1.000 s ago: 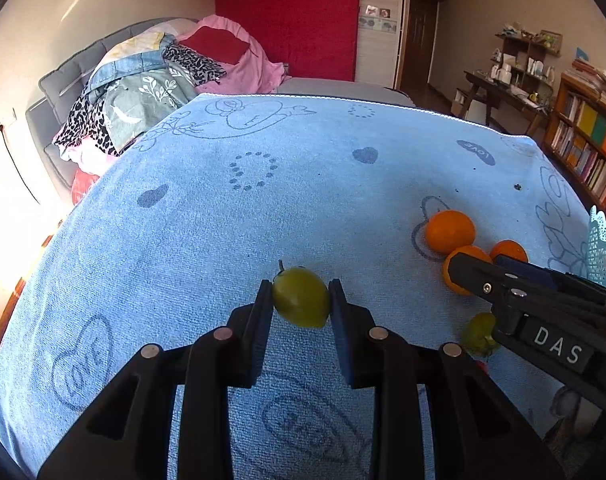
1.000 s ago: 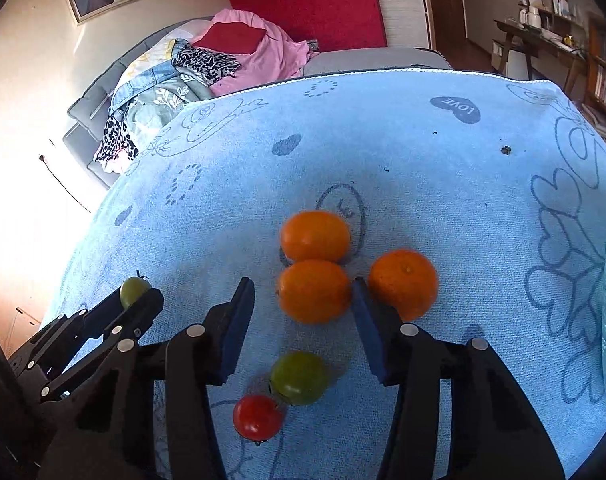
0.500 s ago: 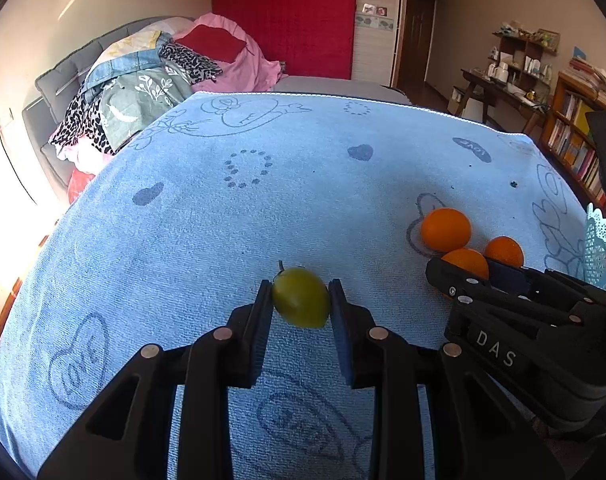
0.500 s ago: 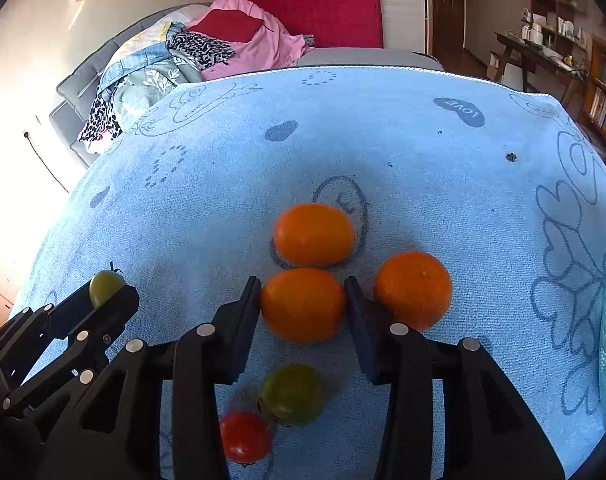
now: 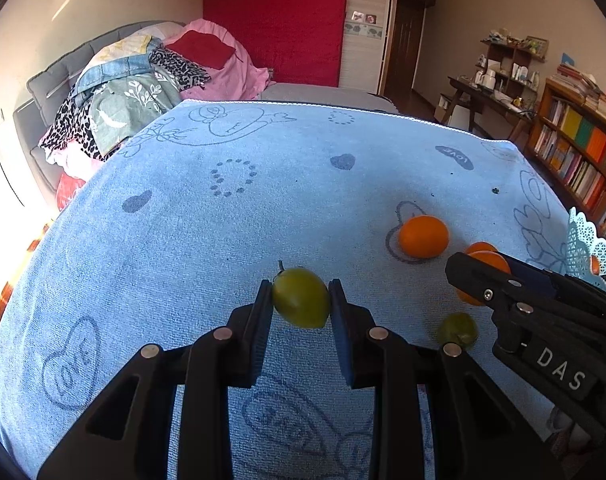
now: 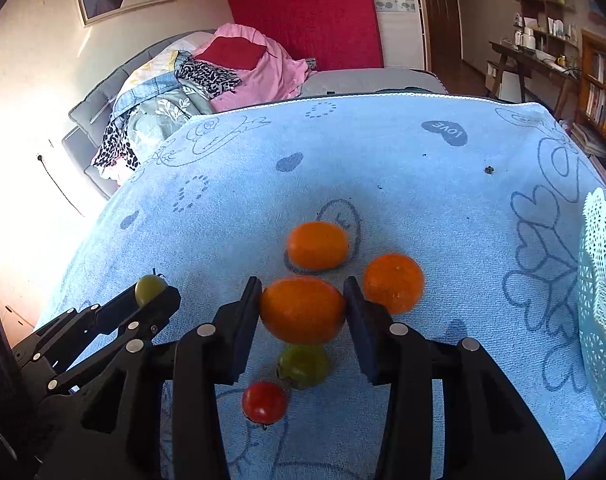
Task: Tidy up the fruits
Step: 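Grasp a large orange with the right gripper while left holds the lime lifted, then carry the lime and orange into the white basket and open both grippers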
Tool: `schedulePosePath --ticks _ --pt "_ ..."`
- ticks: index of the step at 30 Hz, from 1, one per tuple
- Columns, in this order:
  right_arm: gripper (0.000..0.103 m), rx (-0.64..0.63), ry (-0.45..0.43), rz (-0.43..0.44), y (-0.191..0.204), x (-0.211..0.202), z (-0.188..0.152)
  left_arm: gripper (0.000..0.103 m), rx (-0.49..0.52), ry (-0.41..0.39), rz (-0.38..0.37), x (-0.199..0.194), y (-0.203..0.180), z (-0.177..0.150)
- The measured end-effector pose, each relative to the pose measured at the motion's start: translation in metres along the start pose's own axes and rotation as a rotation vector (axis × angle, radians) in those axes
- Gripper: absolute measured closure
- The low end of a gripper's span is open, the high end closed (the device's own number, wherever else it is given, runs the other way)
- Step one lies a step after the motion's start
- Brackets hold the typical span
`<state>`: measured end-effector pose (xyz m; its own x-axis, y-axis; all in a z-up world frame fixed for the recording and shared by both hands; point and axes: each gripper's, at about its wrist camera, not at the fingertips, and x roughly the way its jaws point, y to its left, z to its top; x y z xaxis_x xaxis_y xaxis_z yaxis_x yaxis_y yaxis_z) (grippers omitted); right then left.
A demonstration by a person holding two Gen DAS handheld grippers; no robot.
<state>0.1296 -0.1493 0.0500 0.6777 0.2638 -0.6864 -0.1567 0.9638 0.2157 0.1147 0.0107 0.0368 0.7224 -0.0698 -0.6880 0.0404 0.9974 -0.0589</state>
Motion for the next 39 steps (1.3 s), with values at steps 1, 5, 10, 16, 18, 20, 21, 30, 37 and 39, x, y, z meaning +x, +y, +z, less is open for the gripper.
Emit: schedulePosePath --ticks 1,5,10,16,18,20,21,30,37,39 --pt "0.059 0.004 -0.008 0.0 -0.001 -0.005 0.0 0.074 0.001 -0.001 -0.006 -0.001 -0.001 0.001" --pt "0.059 0.019 -0.047 0.002 -0.006 -0.026 -0.001 0.074 0.014 -0.007 -0.015 -0.005 -0.007 0.001" --pt "0.059 0.01 -0.099 -0.012 -0.011 -0.053 -0.001 0.074 0.047 -0.023 -0.017 -0.015 -0.021 -0.001" --pt "0.059 0.059 -0.092 -0.005 -0.026 -0.059 -0.007 0.074 0.044 -0.038 -0.003 -0.023 -0.022 0.0" --pt "0.059 0.085 -0.081 -0.008 -0.034 -0.057 -0.011 0.074 0.041 -0.04 0.0 -0.025 -0.021 0.0" --pt "0.059 0.107 -0.068 -0.025 -0.042 -0.054 -0.016 0.074 0.04 -0.038 0.001 -0.026 -0.02 -0.002" --pt "0.059 0.111 -0.059 -0.032 -0.045 -0.053 -0.02 0.074 0.041 -0.037 0.0 -0.027 -0.02 -0.003" --pt "0.057 0.072 -0.034 -0.109 -0.065 -0.062 -0.065 0.074 0.047 -0.035 -0.008 -0.032 -0.021 -0.009" --pt "0.046 0.029 -0.055 -0.128 -0.061 -0.074 -0.079 0.074 0.064 -0.043 -0.019 -0.039 -0.029 -0.013" --pt "0.046 0.046 -0.034 -0.083 -0.062 -0.077 -0.086 0.074 0.067 -0.047 -0.019 -0.042 -0.029 -0.014"
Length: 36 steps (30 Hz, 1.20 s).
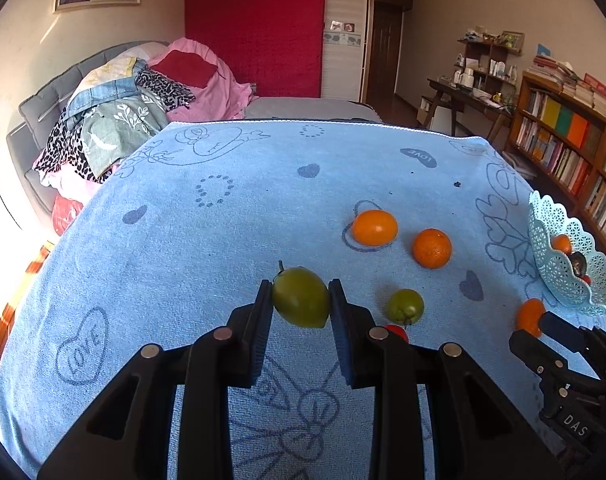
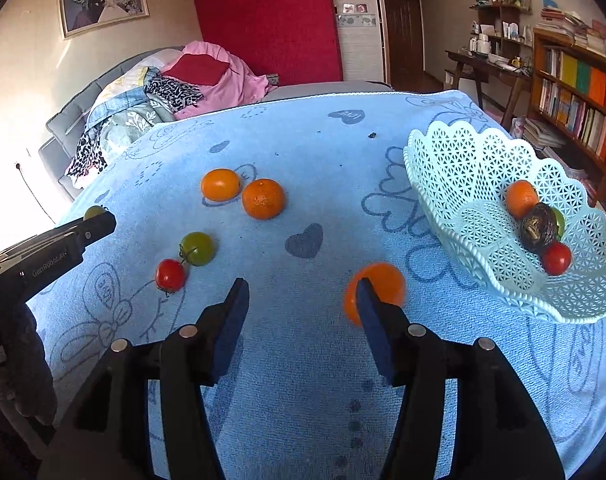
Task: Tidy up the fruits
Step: 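Carry the lime and orange into the white basket and open both grippers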
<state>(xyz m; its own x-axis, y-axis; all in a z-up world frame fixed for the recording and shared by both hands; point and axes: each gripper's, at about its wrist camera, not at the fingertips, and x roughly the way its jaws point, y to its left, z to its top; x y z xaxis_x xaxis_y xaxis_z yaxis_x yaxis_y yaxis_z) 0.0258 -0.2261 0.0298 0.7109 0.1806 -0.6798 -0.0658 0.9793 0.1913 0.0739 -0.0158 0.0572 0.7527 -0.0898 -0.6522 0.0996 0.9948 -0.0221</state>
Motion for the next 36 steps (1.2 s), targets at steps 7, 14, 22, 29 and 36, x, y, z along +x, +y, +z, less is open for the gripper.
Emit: schedulePosePath --ticks 7,14,22,29,36 --pt "0.046 0.07 0.039 0.058 -0.009 -0.014 -0.017 0.074 0.002 0.008 -0.015 -0.002 -0.004 -0.003" --pt "0.046 0.126 0.035 -0.022 -0.023 -0.007 -0.006 0.074 0.013 0.005 -0.027 -0.006 -0.008 -0.006" --pt "0.046 0.104 0.06 -0.114 -0.023 0.029 0.016 0.074 0.011 0.009 -0.033 -0.006 -0.005 -0.007" --pt "0.06 0.065 0.066 -0.169 -0.022 0.046 0.02 0.074 0.006 0.021 -0.036 -0.001 -0.004 -0.007" --pt "0.065 0.015 0.033 -0.114 -0.009 0.035 0.017 0.074 0.02 0.016 -0.035 -0.003 -0.008 -0.006"
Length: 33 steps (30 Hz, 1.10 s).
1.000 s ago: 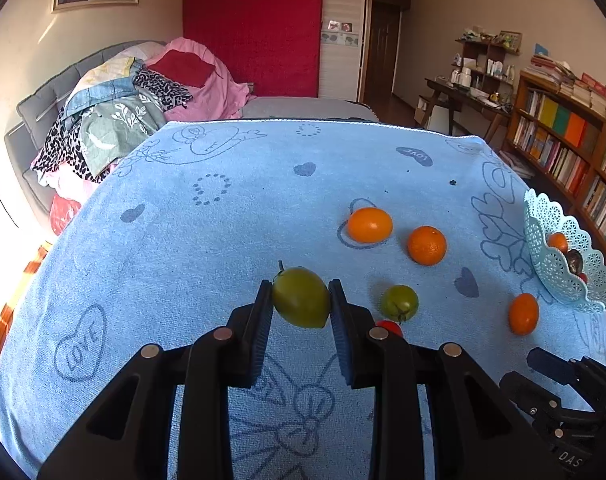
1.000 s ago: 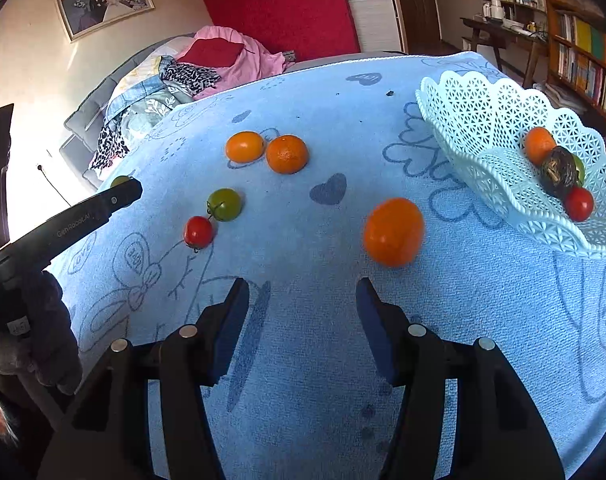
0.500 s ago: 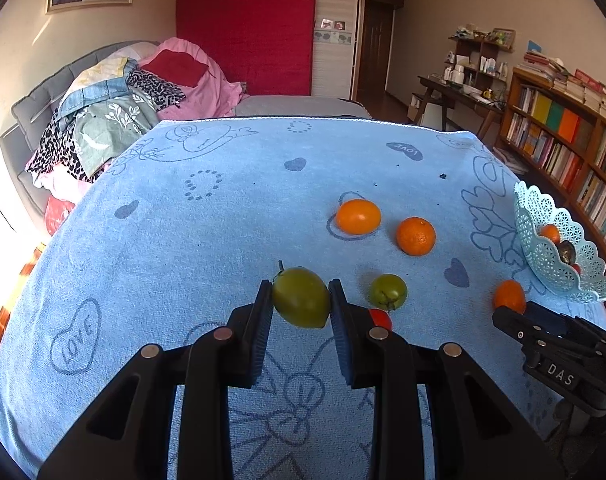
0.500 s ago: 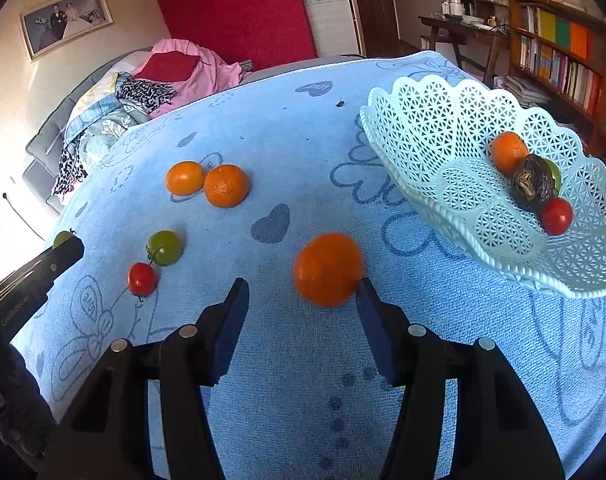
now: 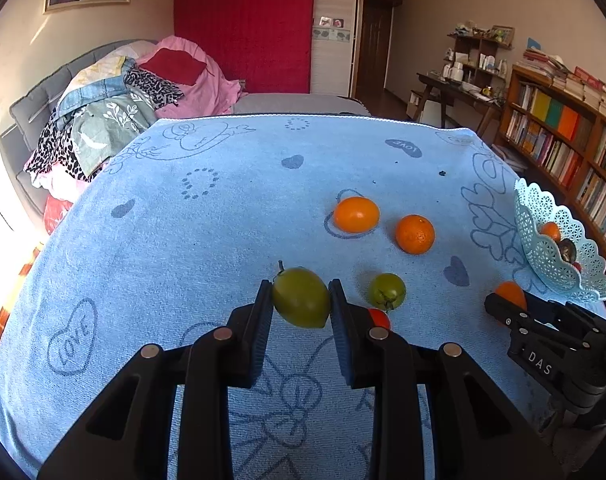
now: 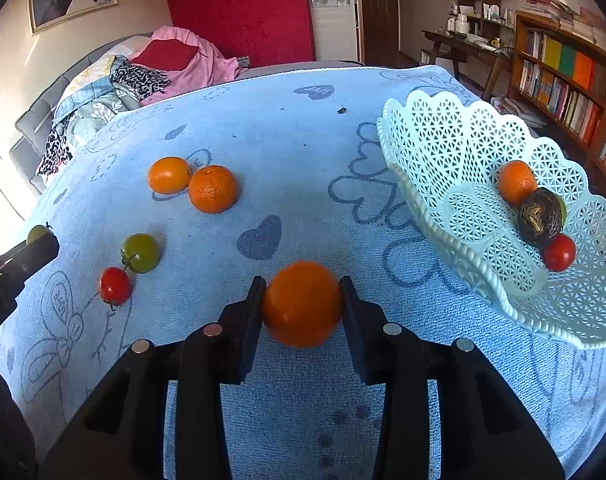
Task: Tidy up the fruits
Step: 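Carry the lime and orange into the white basket and open both grippers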
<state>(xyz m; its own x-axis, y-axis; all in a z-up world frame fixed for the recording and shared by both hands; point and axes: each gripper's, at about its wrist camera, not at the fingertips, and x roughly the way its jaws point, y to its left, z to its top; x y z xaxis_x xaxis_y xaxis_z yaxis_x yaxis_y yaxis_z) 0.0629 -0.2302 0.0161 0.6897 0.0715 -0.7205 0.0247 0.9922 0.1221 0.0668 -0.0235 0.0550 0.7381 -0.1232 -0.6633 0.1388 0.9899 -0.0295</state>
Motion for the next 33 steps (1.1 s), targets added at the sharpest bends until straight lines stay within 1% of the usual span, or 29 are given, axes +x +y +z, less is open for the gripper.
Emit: schedulePosePath --ticks 7,10,13,19,24,28,31,33 --pt "0.064 -0.012 -0.076 0.099 0.007 -0.041 0.001 0.074 0.025 -0.012 0.0 -0.007 -0.013 0.003" --pt "0.064 -0.004 -0.118 0.127 0.004 -0.06 0.005 0.074 0.041 -0.021 -0.004 -0.011 -0.02 0.005" --pt "0.064 0.009 -0.157 0.137 -0.003 -0.077 0.009 0.074 0.058 -0.029 -0.008 -0.016 -0.029 0.006" --pt "0.064 0.046 -0.214 0.12 -0.022 -0.099 0.018 0.074 0.104 -0.052 -0.019 -0.026 -0.051 0.012" --pt "0.064 0.1 -0.249 0.104 -0.045 -0.111 0.022 0.074 0.142 -0.062 -0.038 -0.03 -0.074 0.017" --pt "0.064 0.143 -0.263 0.057 -0.066 -0.114 0.027 0.074 0.158 -0.065 -0.061 -0.031 -0.092 0.023" --pt "0.064 0.198 -0.255 0.051 -0.085 -0.113 0.028 0.074 0.169 -0.071 -0.084 -0.03 -0.105 0.03" --pt "0.064 0.221 -0.255 0.028 -0.097 -0.112 0.028 0.074 0.181 -0.08 -0.096 -0.03 -0.115 0.036"
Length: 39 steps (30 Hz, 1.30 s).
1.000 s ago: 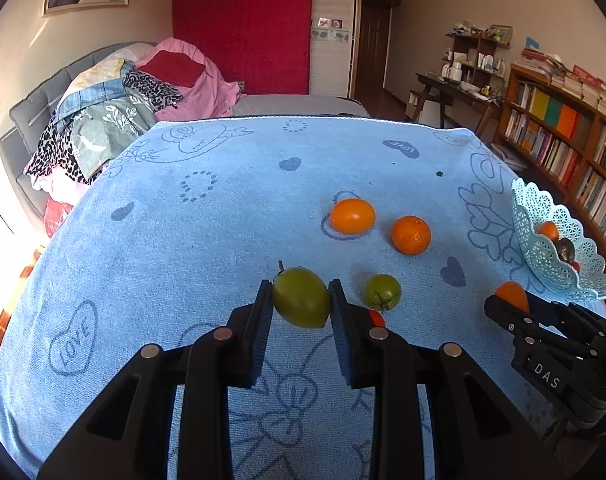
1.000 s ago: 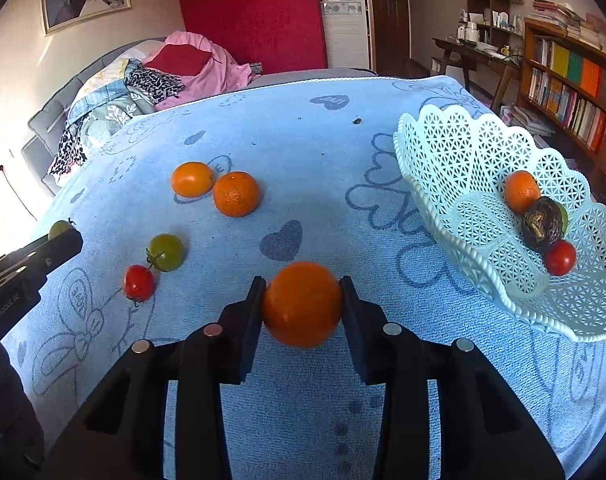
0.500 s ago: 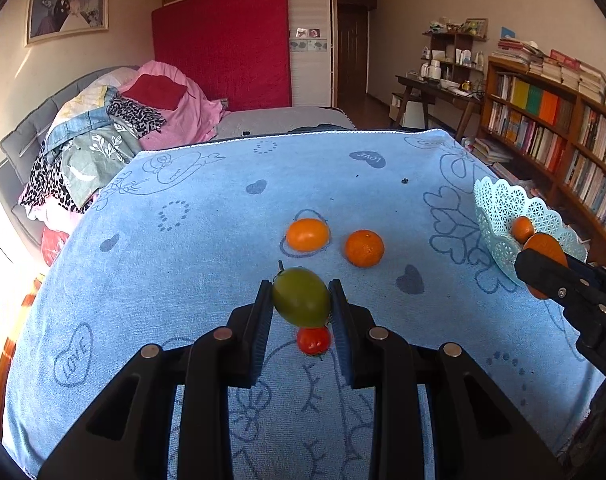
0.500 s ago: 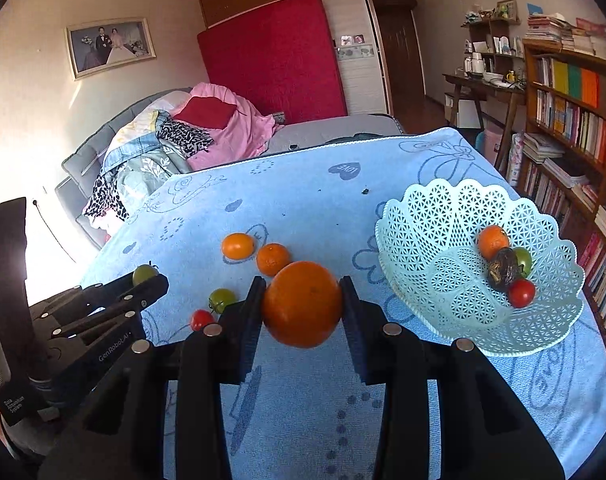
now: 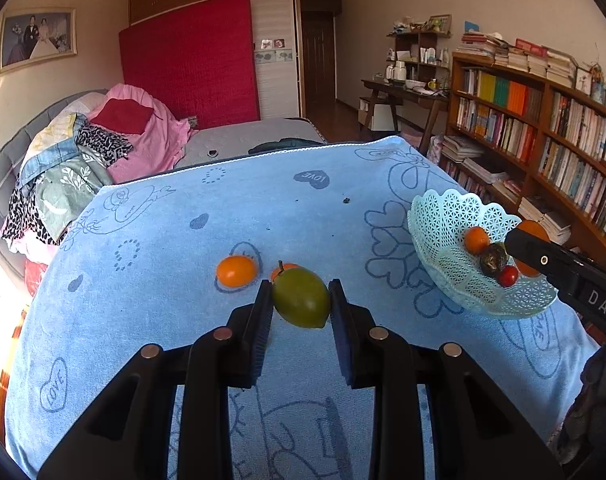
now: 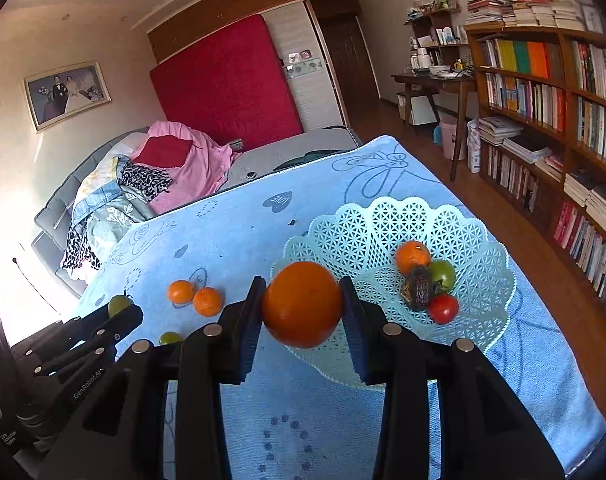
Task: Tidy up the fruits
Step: 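Carry the lime and orange into the white basket and open both grippers, then move both open grippers back toward the remaining fruit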
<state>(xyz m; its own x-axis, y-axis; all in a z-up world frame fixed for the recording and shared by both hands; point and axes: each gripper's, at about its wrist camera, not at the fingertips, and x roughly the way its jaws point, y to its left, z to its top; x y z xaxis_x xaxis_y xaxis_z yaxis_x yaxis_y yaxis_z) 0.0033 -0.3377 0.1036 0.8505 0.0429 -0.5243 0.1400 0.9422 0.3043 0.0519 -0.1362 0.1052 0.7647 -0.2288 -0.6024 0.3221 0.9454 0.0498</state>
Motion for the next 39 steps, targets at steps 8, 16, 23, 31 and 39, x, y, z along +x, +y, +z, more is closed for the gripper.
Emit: schedulePosePath --ticks 8,16,23,31,39 --pt "0.064 0.066 0.004 -0.043 -0.029 0.004 0.007 0.074 0.049 -0.008 -0.068 0.012 -0.034 0.018" --pt "0.064 0.11 0.009 -0.073 -0.049 0.006 0.011 0.074 0.097 0.022 -0.15 0.031 -0.068 0.022" --pt "0.064 0.13 0.016 -0.084 -0.056 0.009 0.012 0.074 0.12 0.057 -0.198 0.047 -0.088 0.023" --pt "0.042 0.165 0.011 -0.085 -0.06 0.009 0.013 0.039 0.101 0.051 -0.243 0.053 -0.096 0.026" --pt "0.032 0.196 -0.033 -0.094 -0.064 -0.002 0.015 0.034 0.036 0.049 -0.194 0.054 -0.071 0.029"
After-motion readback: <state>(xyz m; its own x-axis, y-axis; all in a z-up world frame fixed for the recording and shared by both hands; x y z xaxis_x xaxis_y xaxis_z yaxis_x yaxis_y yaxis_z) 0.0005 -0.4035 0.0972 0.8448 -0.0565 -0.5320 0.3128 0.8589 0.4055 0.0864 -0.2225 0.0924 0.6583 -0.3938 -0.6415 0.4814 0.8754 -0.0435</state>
